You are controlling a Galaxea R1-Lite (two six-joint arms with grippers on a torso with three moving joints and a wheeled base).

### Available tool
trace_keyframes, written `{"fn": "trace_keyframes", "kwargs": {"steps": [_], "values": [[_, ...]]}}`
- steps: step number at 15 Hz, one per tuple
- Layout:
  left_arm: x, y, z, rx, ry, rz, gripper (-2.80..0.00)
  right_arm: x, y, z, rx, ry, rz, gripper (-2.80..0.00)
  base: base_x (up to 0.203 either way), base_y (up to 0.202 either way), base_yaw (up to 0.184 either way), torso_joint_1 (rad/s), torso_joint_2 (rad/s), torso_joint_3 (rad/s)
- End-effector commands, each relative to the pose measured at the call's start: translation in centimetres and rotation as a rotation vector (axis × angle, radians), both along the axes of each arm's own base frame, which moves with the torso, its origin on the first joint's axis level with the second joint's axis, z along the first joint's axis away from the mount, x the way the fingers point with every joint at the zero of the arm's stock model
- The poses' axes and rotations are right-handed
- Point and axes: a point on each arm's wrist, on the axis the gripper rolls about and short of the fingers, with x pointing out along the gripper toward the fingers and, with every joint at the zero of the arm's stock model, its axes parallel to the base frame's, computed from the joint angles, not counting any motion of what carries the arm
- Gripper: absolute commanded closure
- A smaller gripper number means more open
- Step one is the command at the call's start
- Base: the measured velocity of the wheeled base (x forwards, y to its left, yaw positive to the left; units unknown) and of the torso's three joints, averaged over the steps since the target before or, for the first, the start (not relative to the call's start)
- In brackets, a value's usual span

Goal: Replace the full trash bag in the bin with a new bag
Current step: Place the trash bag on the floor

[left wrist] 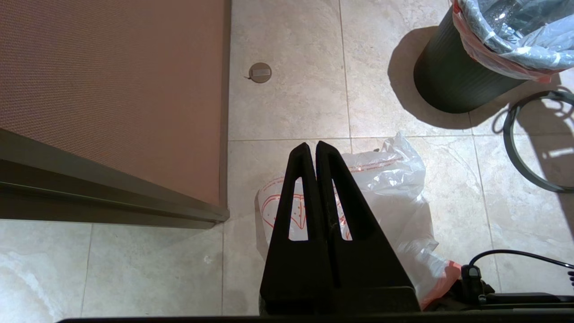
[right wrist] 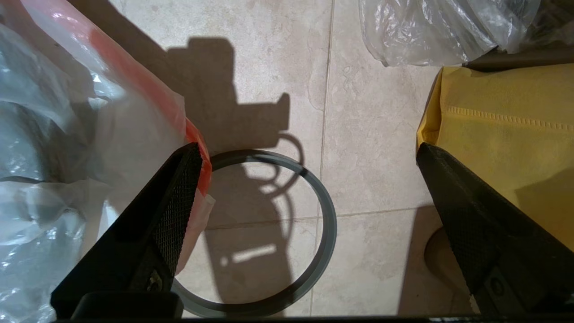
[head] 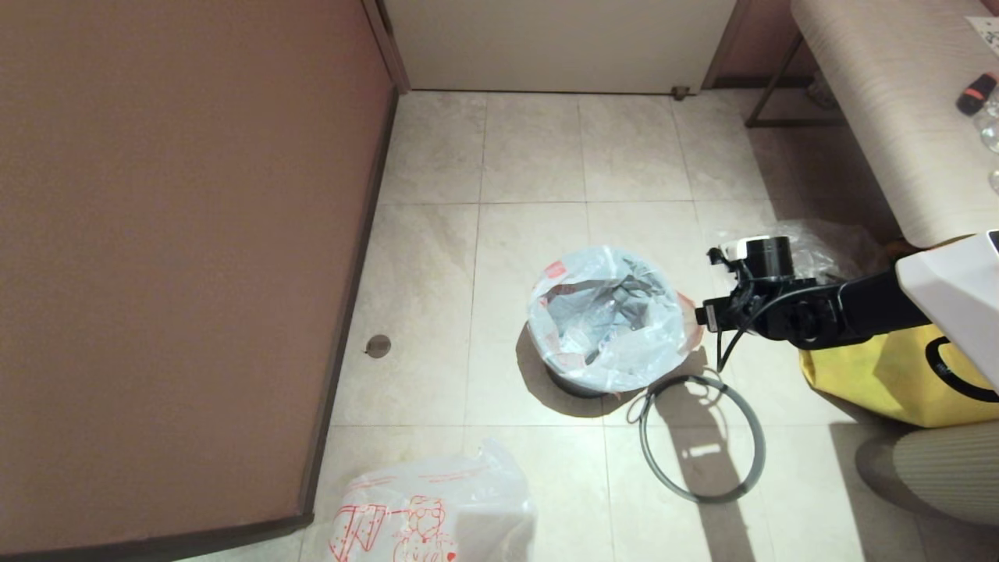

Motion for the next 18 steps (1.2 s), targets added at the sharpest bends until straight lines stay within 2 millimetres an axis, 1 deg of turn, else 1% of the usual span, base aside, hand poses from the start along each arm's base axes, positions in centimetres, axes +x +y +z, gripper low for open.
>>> {"fn": "trace_keyframes", "kwargs": {"steps": [1, 8, 12, 16, 18], "values": [[0.0, 0.0, 0.0, 0.000, 0.002, 0.000, 0.00, 0.2, 0.1, -0.6, -0.003, 0.011, 0.000, -2.80, 0.000, 0.000, 0.000, 0.000, 0.00, 0.000], [0.0, 0.0, 0.0, 0.000, 0.002, 0.000, 0.00, 0.8, 0.2, -2.4, -0.003, 0.043, 0.003, -2.80, 0.000, 0.000, 0.000, 0.000, 0.00, 0.000], [0.0, 0.0, 0.0, 0.000, 0.002, 0.000, 0.00, 2.0, 0.5, -2.9, 0.007, 0.024, 0.014, -2.80, 0.000, 0.000, 0.000, 0.000, 0.00, 0.000], [0.0, 0.0, 0.0, 0.000, 0.002, 0.000, 0.00, 3.0, 0.7, -4.5, 0.005, 0.035, 0.016, -2.80, 0.000, 0.000, 0.000, 0.000, 0.00, 0.000], [0.0, 0.0, 0.0, 0.000, 0.002, 0.000, 0.00, 3.5, 0.7, -4.9, 0.002, 0.032, 0.015, -2.80, 0.000, 0.000, 0.000, 0.000, 0.00, 0.000]]}}
